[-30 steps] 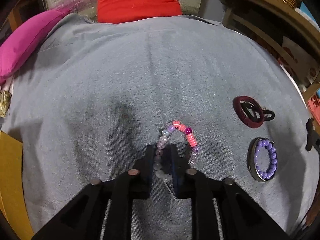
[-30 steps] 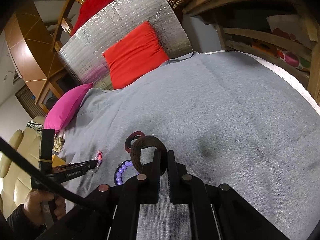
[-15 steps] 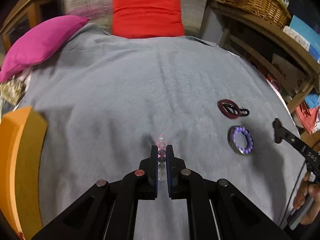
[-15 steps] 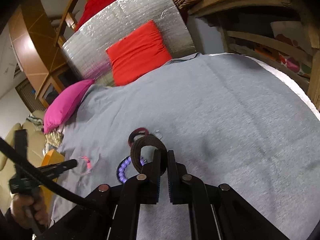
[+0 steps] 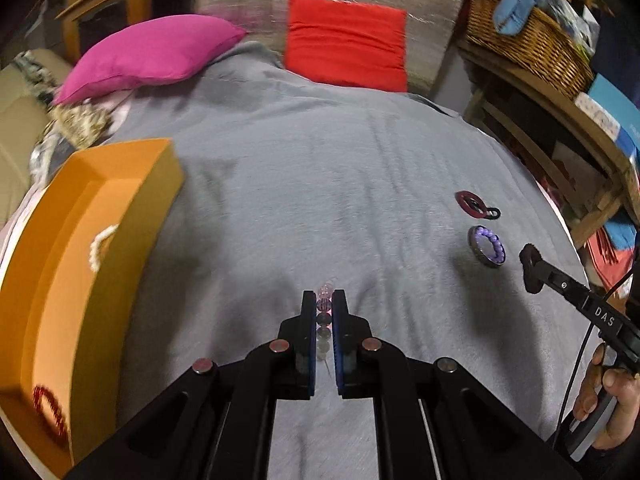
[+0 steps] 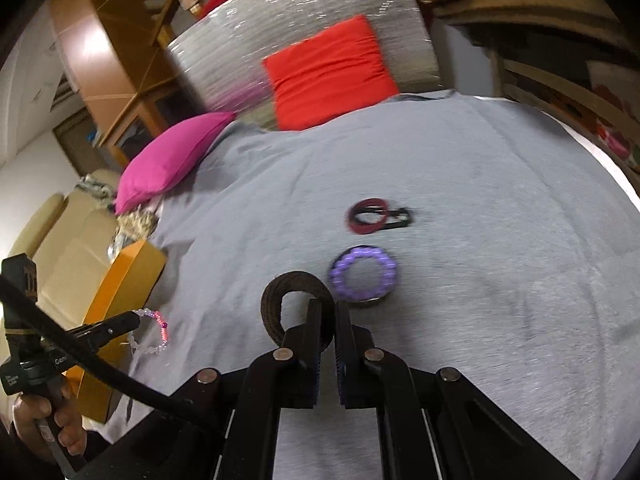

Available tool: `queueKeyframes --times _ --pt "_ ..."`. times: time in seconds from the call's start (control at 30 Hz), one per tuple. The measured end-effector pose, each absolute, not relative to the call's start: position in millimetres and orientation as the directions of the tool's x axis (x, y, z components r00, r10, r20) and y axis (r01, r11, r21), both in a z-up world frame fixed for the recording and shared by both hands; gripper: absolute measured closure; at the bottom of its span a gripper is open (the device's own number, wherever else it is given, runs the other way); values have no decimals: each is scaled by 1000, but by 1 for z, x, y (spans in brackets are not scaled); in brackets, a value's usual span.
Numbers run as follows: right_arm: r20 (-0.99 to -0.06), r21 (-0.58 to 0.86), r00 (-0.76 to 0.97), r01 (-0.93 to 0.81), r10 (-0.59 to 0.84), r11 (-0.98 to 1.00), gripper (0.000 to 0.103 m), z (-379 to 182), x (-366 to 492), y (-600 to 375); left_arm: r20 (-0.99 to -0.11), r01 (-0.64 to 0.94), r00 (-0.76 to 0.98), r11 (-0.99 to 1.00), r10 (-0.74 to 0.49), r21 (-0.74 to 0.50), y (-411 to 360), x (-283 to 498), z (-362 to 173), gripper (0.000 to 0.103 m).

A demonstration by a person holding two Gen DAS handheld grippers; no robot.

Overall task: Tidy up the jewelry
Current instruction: 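Carry the ring and bracelet into the orange box and open both tools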

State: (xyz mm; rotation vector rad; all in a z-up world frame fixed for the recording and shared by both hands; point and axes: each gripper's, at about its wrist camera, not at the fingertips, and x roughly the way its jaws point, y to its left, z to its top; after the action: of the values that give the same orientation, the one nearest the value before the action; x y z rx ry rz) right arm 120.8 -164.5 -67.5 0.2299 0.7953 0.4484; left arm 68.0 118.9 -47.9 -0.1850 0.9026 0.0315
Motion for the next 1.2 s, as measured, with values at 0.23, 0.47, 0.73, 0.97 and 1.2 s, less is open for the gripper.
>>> queueKeyframes --times 0.23,0.47,0.73,0.97,1.2 --pt "-653 306 576 -393 492 867 96 -54 106 -117 -748 -155 663 970 -37 -185 149 38 -27 96" --pt "-647 287 541 -481 538 828 96 -36 91 -67 -701 -238 713 949 26 -207 200 11 0 96" --pt "-629 278 470 -607 619 744 96 -15 81 18 -705 -382 696 903 140 -198 270 -15 -2 96" --pt "-628 258 394 -708 671 658 96 -3 74 105 -743 -479 641 856 193 -191 320 -21 -25 96" --pt "-663 252 324 -753 675 608 96 -9 85 182 -777 -532 599 821 194 -206 347 -17 -50 96"
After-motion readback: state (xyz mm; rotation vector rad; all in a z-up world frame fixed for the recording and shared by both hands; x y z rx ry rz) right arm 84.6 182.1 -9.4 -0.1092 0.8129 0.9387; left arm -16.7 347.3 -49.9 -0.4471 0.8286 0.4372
